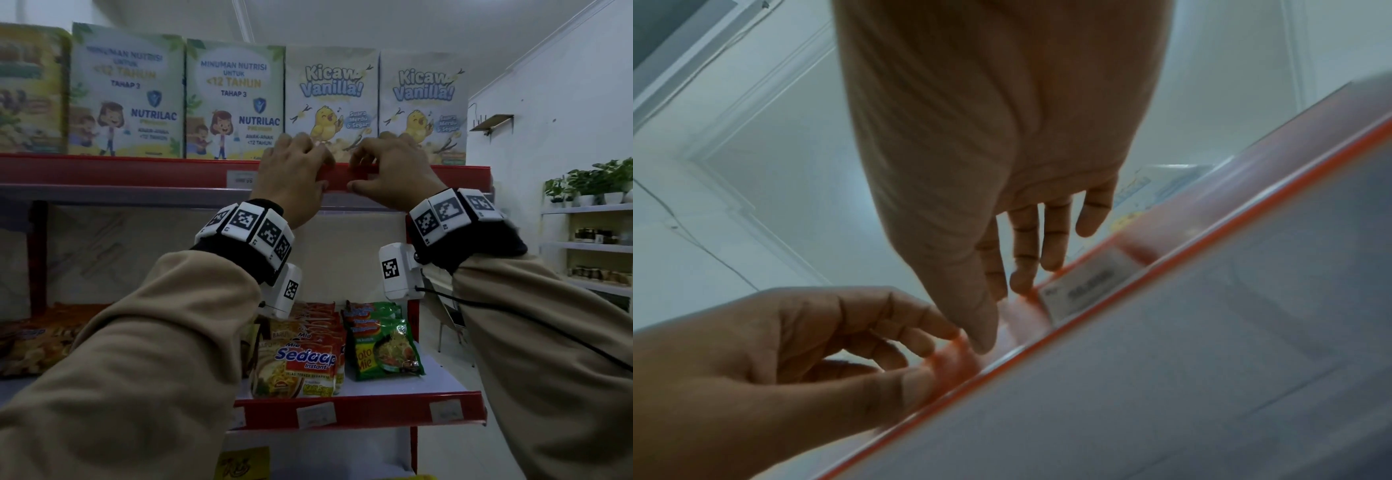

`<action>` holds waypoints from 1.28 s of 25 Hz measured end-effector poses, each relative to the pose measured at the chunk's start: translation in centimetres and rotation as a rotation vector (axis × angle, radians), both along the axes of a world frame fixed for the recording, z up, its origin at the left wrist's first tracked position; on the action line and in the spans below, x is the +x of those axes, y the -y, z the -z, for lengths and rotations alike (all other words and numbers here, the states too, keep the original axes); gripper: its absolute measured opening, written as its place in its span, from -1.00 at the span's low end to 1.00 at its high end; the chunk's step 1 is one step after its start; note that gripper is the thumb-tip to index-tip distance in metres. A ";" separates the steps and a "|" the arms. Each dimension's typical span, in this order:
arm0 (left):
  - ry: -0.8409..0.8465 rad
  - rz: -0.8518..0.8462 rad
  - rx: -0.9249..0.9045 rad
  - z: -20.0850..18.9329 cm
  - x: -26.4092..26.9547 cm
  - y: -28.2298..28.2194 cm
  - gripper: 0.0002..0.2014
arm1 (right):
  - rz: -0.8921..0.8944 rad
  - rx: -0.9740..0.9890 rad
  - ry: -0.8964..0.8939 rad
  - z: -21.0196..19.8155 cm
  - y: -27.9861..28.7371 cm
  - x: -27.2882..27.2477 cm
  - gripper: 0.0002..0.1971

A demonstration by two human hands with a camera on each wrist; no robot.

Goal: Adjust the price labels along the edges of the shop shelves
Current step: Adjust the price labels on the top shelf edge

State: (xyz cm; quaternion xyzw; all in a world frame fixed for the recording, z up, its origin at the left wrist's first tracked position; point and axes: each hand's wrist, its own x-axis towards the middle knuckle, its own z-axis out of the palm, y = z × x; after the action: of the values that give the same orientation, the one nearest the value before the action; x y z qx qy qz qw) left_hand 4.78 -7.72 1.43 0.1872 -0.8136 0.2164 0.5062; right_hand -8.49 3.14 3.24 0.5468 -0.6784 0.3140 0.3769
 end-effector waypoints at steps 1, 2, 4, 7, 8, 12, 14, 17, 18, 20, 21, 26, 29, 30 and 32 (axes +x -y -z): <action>-0.014 -0.008 0.016 0.2 1.2 0.7 -0.65 | -0.008 -0.011 -0.011 0.2 0.7 0.8 -0.66; -0.029 -0.018 0.027 0.5 2.5 1.4 -0.65 | -0.017 -0.027 -0.022 0.4 1.5 1.6 -0.64; -0.047 -0.065 0.027 0.9 4.9 2.6 -0.65 | -0.023 -0.053 -0.049 0.8 3.2 3.4 -0.61; -0.048 -0.155 0.022 1.1 7.9 4.2 -0.63 | -0.026 -0.055 -0.102 1.0 5.6 6.2 -0.55; -0.054 -0.167 0.030 1.1 8.6 4.7 -0.63 | -0.027 -0.056 -0.123 1.0 6.2 6.9 -0.54; -0.101 -0.168 0.073 1.2 11.1 6.0 -0.63 | -0.073 -0.085 -0.200 0.8 8.8 9.4 -0.56; -0.089 -0.166 0.045 1.4 11.4 6.2 -0.63 | -0.097 -0.098 -0.208 0.9 9.5 9.6 -0.57; -0.092 -0.165 0.029 1.5 11.4 6.5 -0.64 | -0.119 -0.130 -0.200 1.1 9.8 9.5 -0.59; -0.096 -0.167 0.024 1.5 11.5 6.6 -0.63 | -0.131 -0.135 -0.194 1.0 9.9 9.5 -0.59; -0.091 -0.181 0.020 1.3 11.5 6.8 -0.62 | -0.153 -0.115 -0.184 0.8 9.8 9.7 -0.61; -0.088 -0.188 0.023 1.1 11.5 6.9 -0.62 | -0.167 -0.099 -0.184 0.6 9.8 9.9 -0.63; -0.093 -0.143 0.040 0.3 11.9 7.2 -0.60 | -0.150 -0.075 -0.205 0.4 9.7 11.3 -0.74; -0.084 -0.134 0.044 0.1 12.2 7.5 -0.56 | -0.113 -0.036 -0.129 0.2 9.6 11.9 -0.74; -0.079 -0.131 0.036 0.1 12.3 7.6 -0.57 | -0.096 -0.019 -0.102 0.2 9.8 12.2 -0.75; -0.061 -0.086 0.024 -0.3 12.8 8.0 -0.62 | -0.064 0.011 -0.044 0.0 10.1 13.1 -0.79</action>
State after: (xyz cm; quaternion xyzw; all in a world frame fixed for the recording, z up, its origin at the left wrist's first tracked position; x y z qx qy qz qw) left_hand 17.56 -15.74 1.69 0.2344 -0.7916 0.2222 0.5187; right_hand 4.65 -6.97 3.25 0.5772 -0.6539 0.3100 0.3783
